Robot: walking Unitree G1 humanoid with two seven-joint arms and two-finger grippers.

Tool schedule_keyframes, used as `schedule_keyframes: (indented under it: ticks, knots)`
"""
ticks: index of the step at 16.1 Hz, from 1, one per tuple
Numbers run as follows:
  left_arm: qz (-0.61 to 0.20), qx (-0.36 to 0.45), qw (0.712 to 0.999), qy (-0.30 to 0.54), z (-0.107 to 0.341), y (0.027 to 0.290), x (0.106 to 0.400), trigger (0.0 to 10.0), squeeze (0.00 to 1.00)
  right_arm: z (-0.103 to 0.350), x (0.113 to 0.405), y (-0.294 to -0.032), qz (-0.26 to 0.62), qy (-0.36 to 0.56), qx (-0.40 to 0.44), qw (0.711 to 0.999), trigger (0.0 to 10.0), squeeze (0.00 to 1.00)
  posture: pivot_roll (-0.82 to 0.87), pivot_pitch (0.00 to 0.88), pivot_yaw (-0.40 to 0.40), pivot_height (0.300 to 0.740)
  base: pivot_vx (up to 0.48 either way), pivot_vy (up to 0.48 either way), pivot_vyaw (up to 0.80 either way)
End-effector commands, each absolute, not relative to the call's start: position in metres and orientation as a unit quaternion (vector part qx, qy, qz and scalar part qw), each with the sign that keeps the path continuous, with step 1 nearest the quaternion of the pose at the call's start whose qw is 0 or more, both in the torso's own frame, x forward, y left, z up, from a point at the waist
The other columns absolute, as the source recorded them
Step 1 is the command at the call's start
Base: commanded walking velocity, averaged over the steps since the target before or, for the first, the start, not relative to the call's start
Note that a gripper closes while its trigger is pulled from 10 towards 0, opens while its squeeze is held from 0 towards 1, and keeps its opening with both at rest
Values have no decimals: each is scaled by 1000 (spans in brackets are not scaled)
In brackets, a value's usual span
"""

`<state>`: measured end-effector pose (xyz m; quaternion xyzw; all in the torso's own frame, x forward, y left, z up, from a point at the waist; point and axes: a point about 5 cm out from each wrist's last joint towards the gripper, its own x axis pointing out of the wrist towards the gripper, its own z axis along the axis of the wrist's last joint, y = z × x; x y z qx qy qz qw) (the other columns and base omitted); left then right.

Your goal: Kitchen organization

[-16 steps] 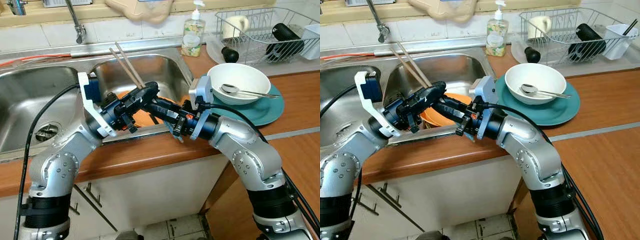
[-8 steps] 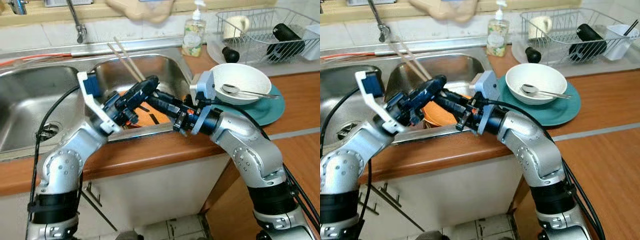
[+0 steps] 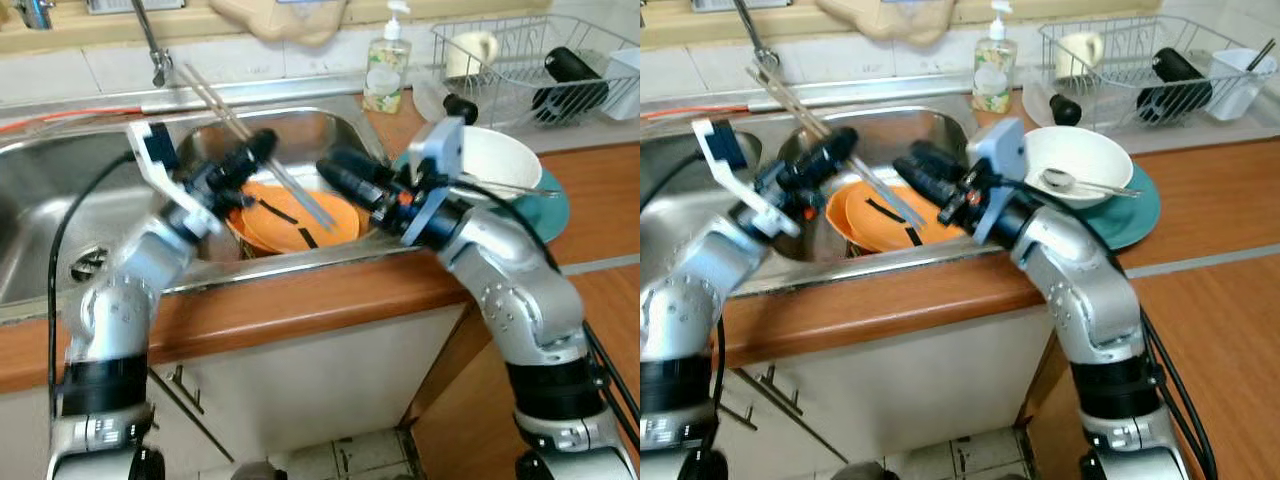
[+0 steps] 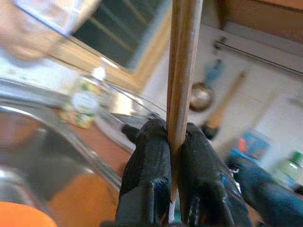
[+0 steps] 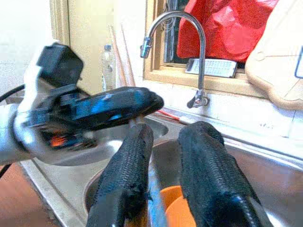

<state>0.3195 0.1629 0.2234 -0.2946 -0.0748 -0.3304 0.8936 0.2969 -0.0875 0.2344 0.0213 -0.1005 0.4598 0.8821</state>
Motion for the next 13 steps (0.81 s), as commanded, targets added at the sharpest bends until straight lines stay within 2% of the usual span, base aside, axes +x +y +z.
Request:
schedule_keyframes:
  ticks: [1, 3, 5, 6, 7, 8, 9, 10, 13]
  knots:
    - [-276, -283, 916, -75, 224, 177, 331, 0, 0, 242, 297, -90, 456, -113, 10, 883, 10000, 0, 20, 0, 62, 740, 0, 0, 0]
    - [-233, -279, 930, -63, 220, 186, 341, 0, 0, 242, 295, -91, 455, -109, -1, 884, 10000, 0, 16, 0, 64, 740, 0, 0, 0]
    - [-128, -270, 954, -20, 206, 195, 367, 0, 0, 236, 287, -93, 456, -88, -25, 885, 10000, 0, 7, 0, 65, 740, 0, 0, 0]
    - [-112, -269, 957, 4, 199, 192, 373, 0, 0, 232, 286, -93, 447, -77, -37, 890, 10000, 0, -2, 0, 66, 740, 0, 0, 0]
    - [-80, -267, 959, 56, 187, 190, 379, 6275, 0, 229, 287, -94, 429, -73, -55, 899, 10000, 0, -11, 0, 68, 740, 0, 0, 0]
    - [-89, -262, 957, 84, 180, 184, 381, 10000, 0, 228, 286, -94, 429, -66, -58, 899, 10000, 0, -15, 0, 70, 740, 0, 0, 0]
    - [-102, -238, 961, 101, 175, 178, 383, 10000, 0, 226, 285, -94, 429, -57, -65, 899, 10000, 0, -15, 0, 70, 740, 0, 0, 0]
    - [-71, -240, 960, 125, 166, 177, 387, 10000, 1000, 225, 283, -93, 421, -47, -65, 903, 10000, 0, -42, 0, 90, 740, 0, 0, 0]
    - [-51, -231, 961, 145, 162, 177, 392, 10000, 1000, 231, 281, -98, 380, -55, -63, 921, 10000, 0, -50, 0, 101, 740, 0, 0, 0]
